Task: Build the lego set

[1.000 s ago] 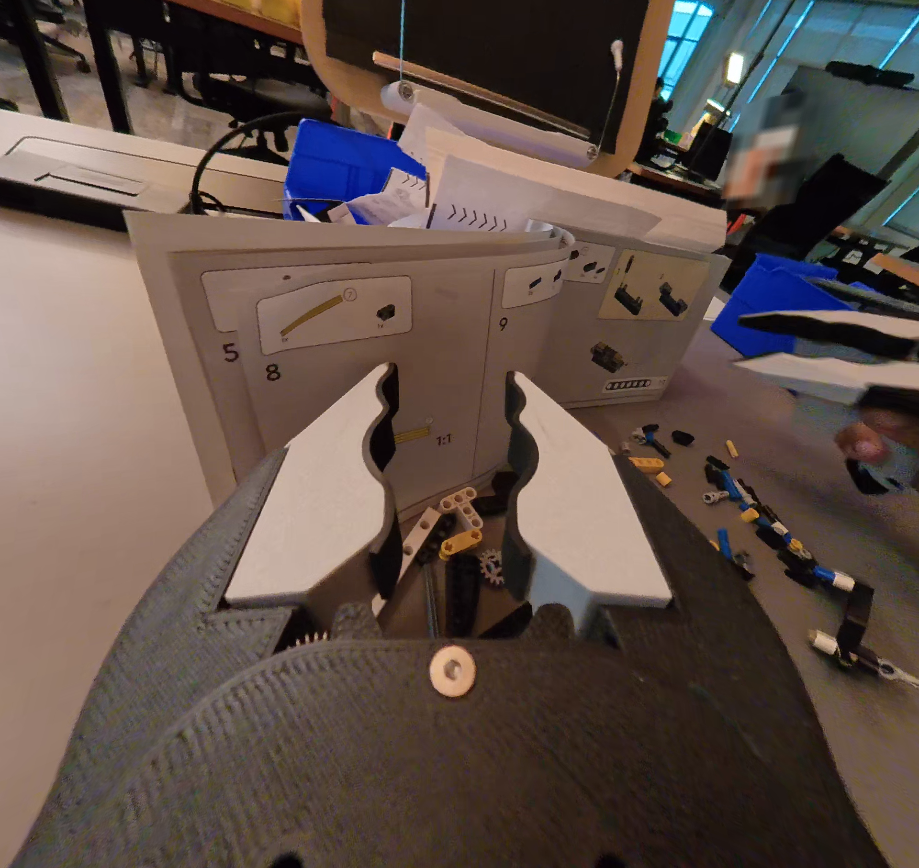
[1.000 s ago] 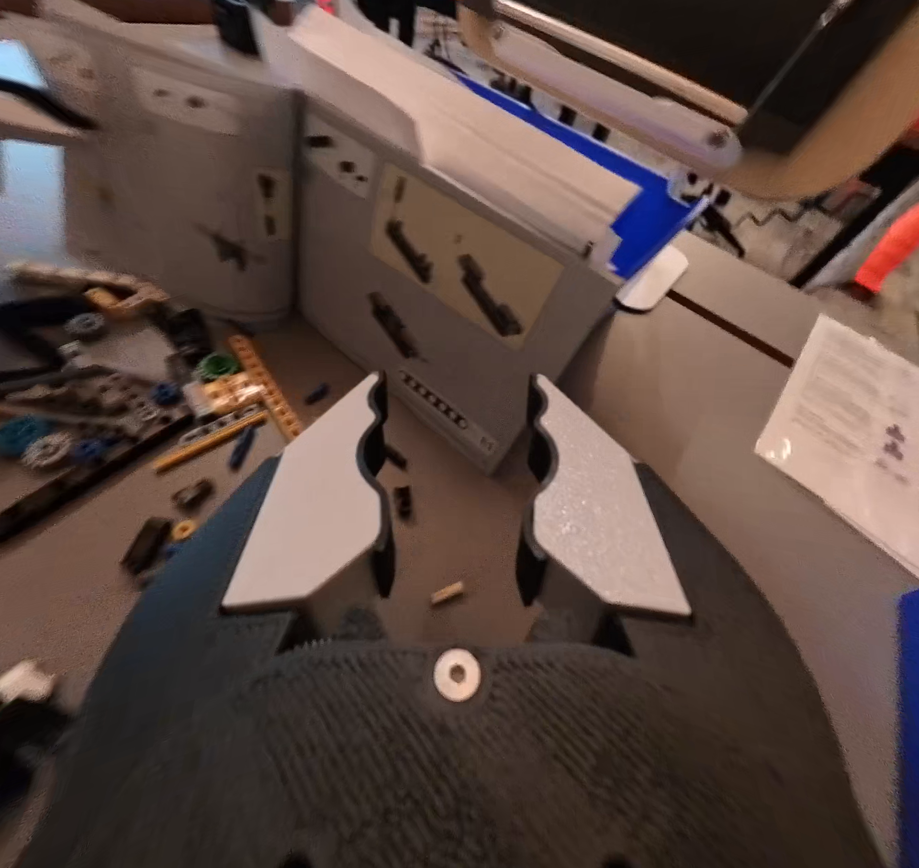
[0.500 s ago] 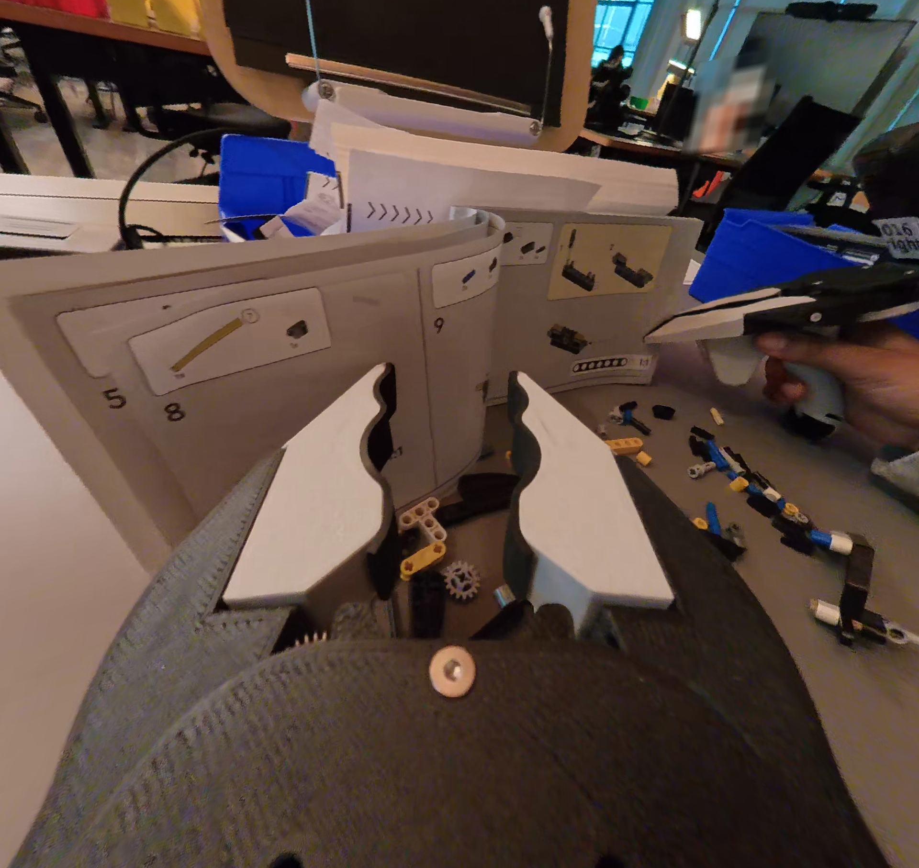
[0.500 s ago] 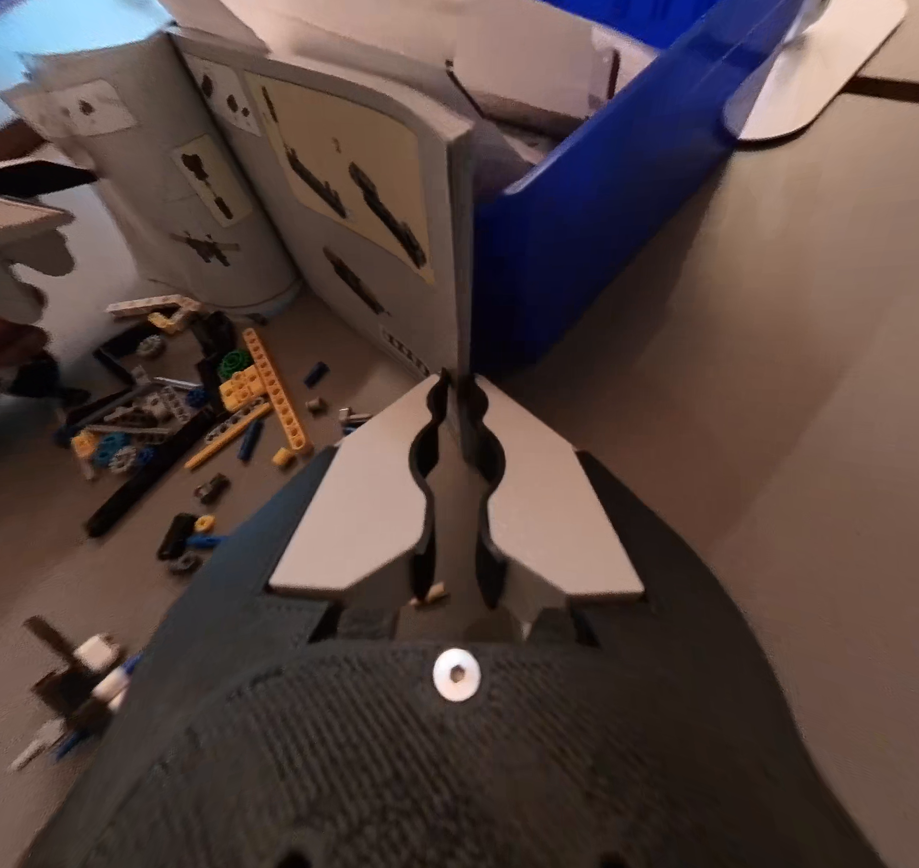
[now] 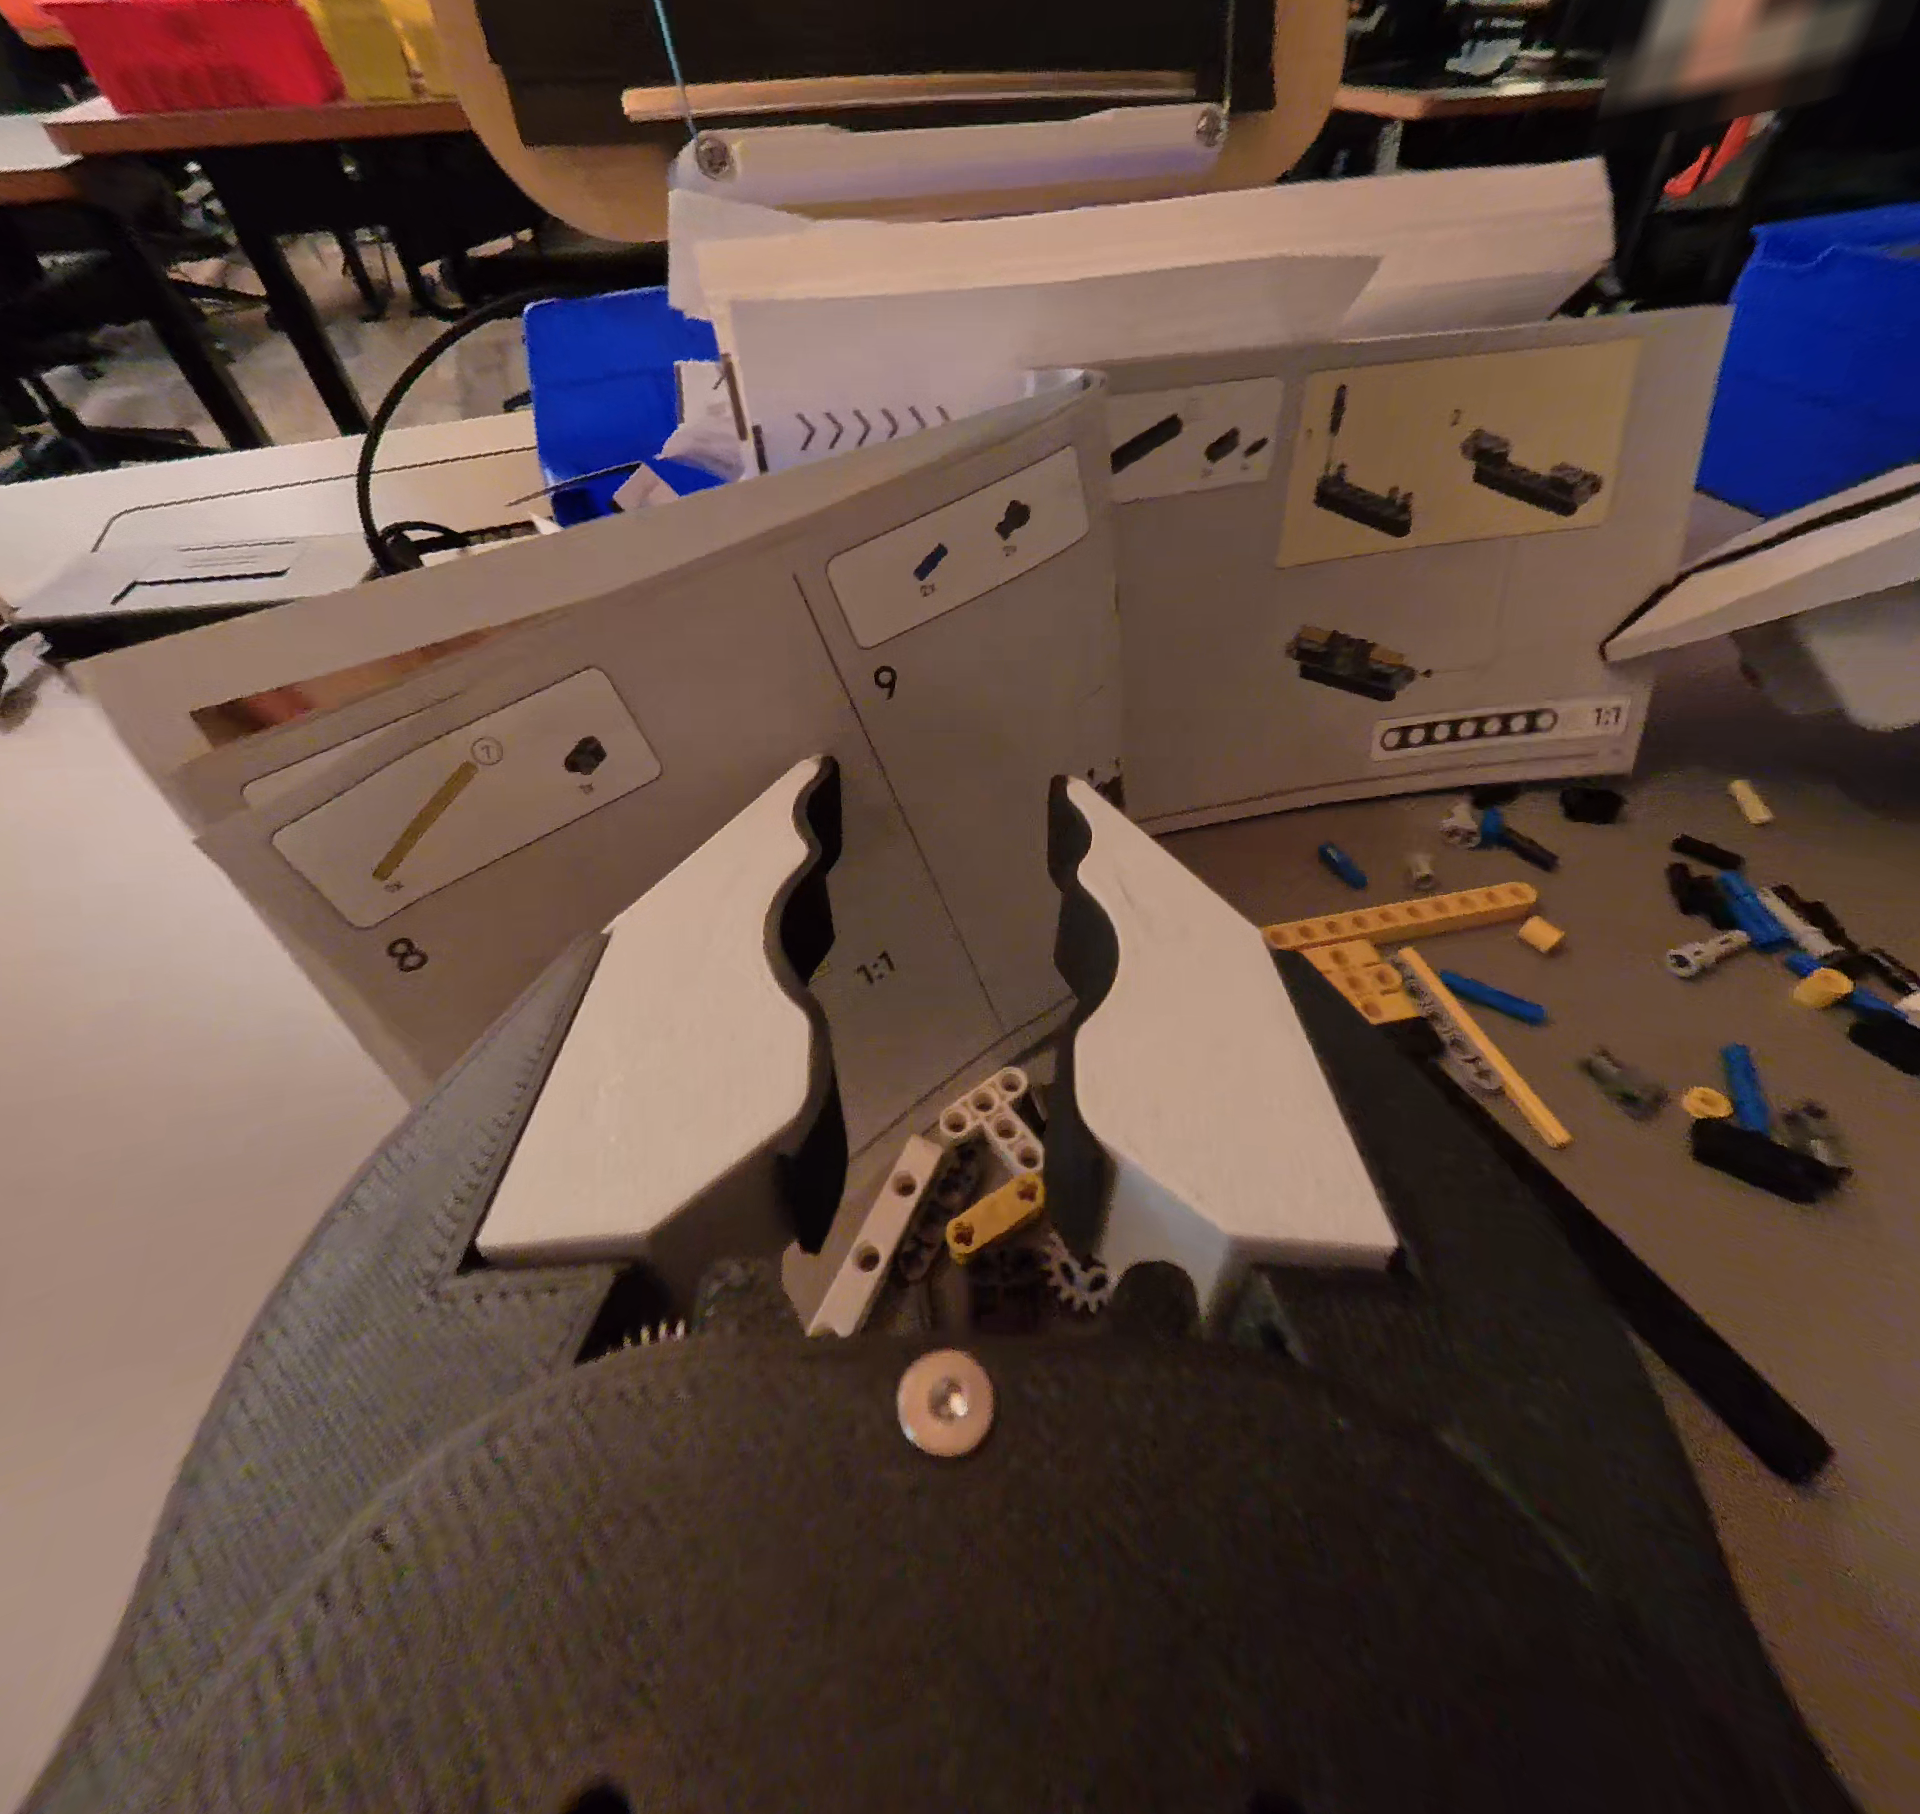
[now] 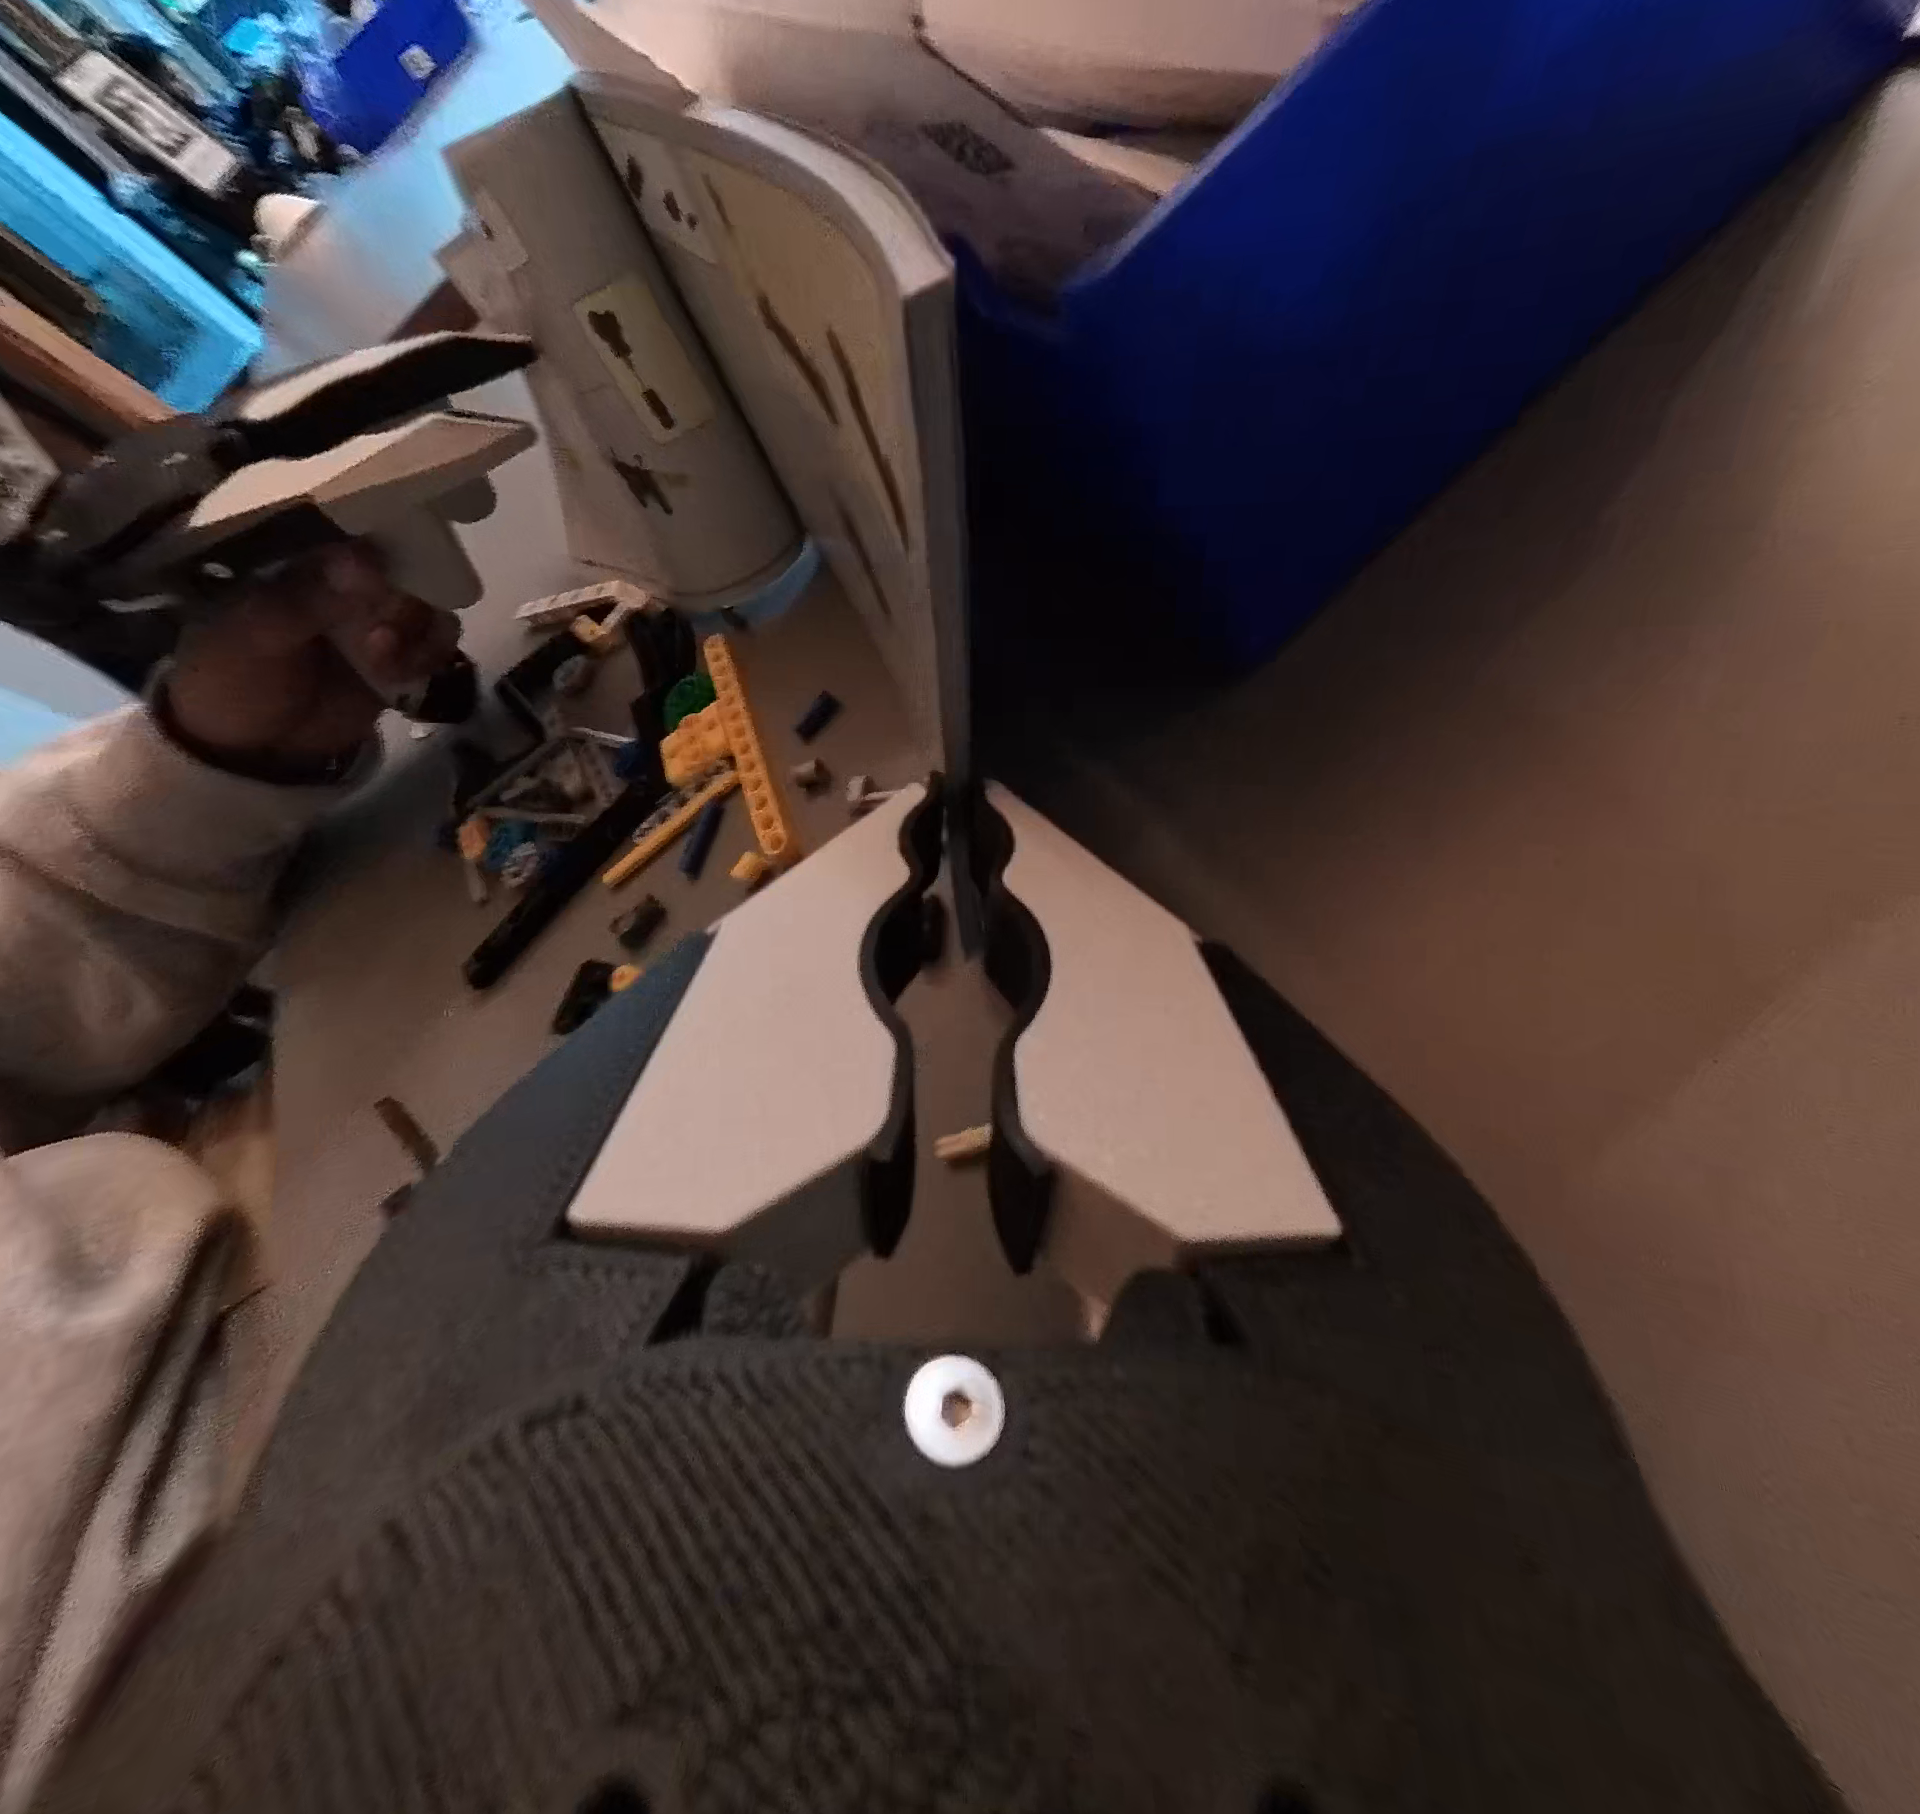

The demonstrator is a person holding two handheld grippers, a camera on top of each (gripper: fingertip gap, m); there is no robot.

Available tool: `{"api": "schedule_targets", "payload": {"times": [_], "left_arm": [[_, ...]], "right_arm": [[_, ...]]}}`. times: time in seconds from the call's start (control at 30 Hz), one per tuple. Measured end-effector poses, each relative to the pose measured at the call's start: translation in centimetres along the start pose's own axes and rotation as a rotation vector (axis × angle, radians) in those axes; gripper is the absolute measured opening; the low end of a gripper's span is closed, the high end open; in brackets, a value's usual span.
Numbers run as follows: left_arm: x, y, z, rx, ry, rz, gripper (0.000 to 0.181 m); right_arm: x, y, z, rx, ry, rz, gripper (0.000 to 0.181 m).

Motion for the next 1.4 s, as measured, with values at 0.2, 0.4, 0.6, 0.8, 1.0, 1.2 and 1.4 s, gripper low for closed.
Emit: {"api": "schedule_targets", "payload": {"times": [0.2,0.4,0.6,0.8,1.0,1.2,1.4], "left_arm": [[-0.1,0.6,0.1,0.021,0.006,-0.025,0.040],[-0.1,0.9,0.5,0.022,0.045,-0.044,0.040],[-0.2,0.0,-0.5,0.004,0.020,-0.032,0.040],[-0.1,-0.4,-0.9,-0.002,0.006,-0.031,0.041],[0.6,0.2,-1.4,-0.019,0.010,-0.059,0.040],[0.5,-0.2,-1.6,-0.036,0.010,-0.045,0.040],[0.0,-1.5,-1.5,-0.065,0.029,0.003,0.039]], "right_arm": [[-1.7,0.8,-0.1,0.034,-0.038,0.100,0.058],[-1.0,2.7,0.3,0.122,-0.047,-0.029,0.012],[-0.3,2.5,-1.2,-0.095,-0.021,-0.072,0.000],[0.5,2.6,-1.6,-0.254,-0.009,-0.158,0.001],[-0.1,2.6,-0.4,-0.136,-0.052,-0.143,0.008],[-1.1,1.7,0.4,0.032,-0.090,-0.064,0.034],[-1.1,-0.4,0.6,0.131,-0.075,-0.005,0.046]]}}
Point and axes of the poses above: each gripper's, where its closed fingertips meet, y out along the fingers, x out of its underside, z = x × y across the jaws, the point moved 4 cm from there along -y, back along the fingers, and after that the axes turned 12 degrees about -z, right-handed, at the moved point
